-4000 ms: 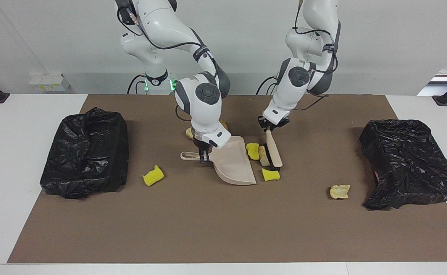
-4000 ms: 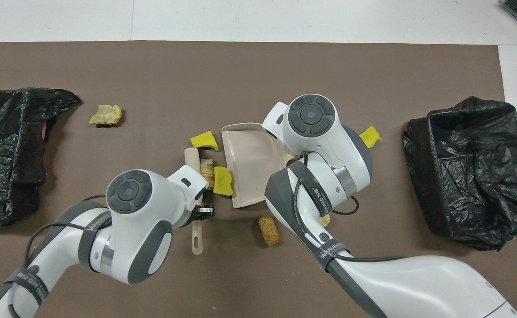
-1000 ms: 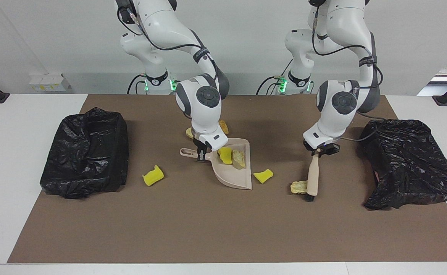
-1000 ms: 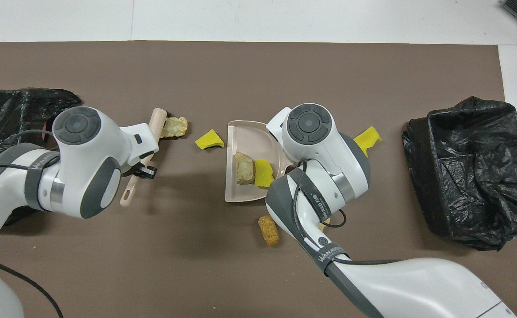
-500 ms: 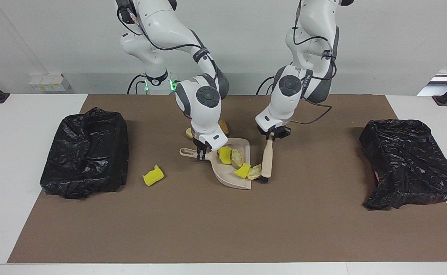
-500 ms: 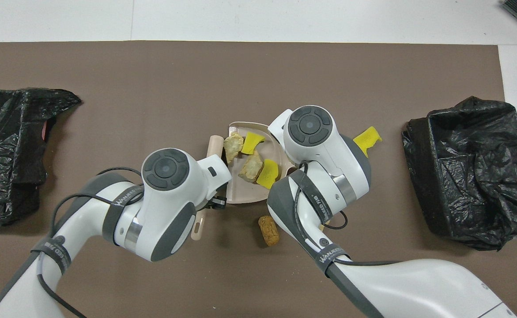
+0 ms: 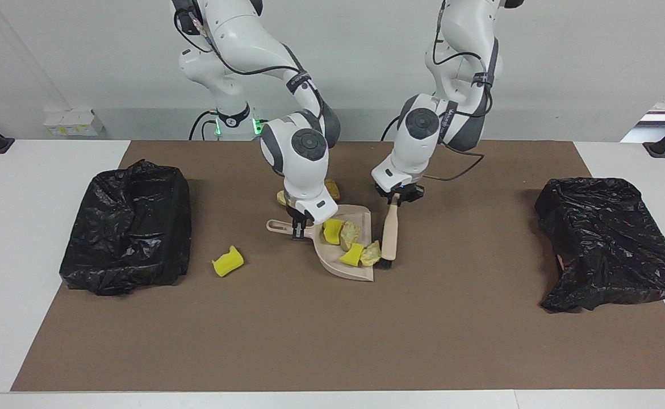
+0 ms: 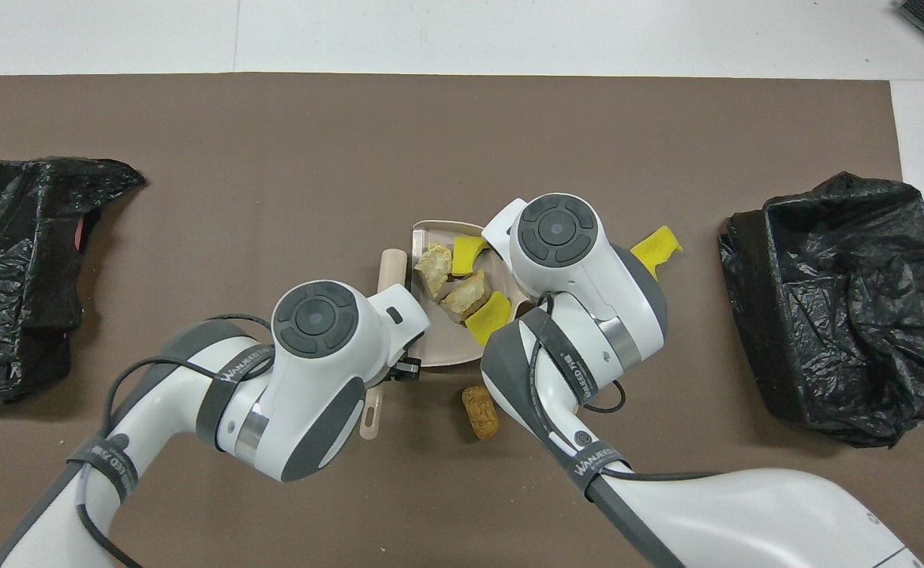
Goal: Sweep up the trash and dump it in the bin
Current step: 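Carry the loaded dustpan with the right gripper toward the nearer trash bag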
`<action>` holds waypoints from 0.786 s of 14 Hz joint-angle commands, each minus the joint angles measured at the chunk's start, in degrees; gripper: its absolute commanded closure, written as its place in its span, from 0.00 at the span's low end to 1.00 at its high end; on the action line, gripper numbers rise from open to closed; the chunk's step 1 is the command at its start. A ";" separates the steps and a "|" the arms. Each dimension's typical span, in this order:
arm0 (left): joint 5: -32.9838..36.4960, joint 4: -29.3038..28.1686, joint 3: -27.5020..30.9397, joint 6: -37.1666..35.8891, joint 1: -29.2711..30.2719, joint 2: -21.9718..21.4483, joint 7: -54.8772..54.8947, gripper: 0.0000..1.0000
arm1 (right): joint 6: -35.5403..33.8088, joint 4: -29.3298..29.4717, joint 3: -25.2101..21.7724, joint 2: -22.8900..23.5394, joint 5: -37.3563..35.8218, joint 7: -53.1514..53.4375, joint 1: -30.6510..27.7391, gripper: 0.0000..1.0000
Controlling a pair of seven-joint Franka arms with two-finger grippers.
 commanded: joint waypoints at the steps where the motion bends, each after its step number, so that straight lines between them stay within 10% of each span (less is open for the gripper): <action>1: 0.08 -1.42 0.07 -0.85 4.04 -1.21 0.08 1.00 | 1.69 -0.50 0.40 -1.13 -0.53 -1.01 -1.76 1.00; 11: 4.48 -2.56 -0.63 -3.48 2.67 -2.87 -17.29 1.00 | -3.32 -0.15 0.40 -12.12 10.10 -29.37 -25.04 1.00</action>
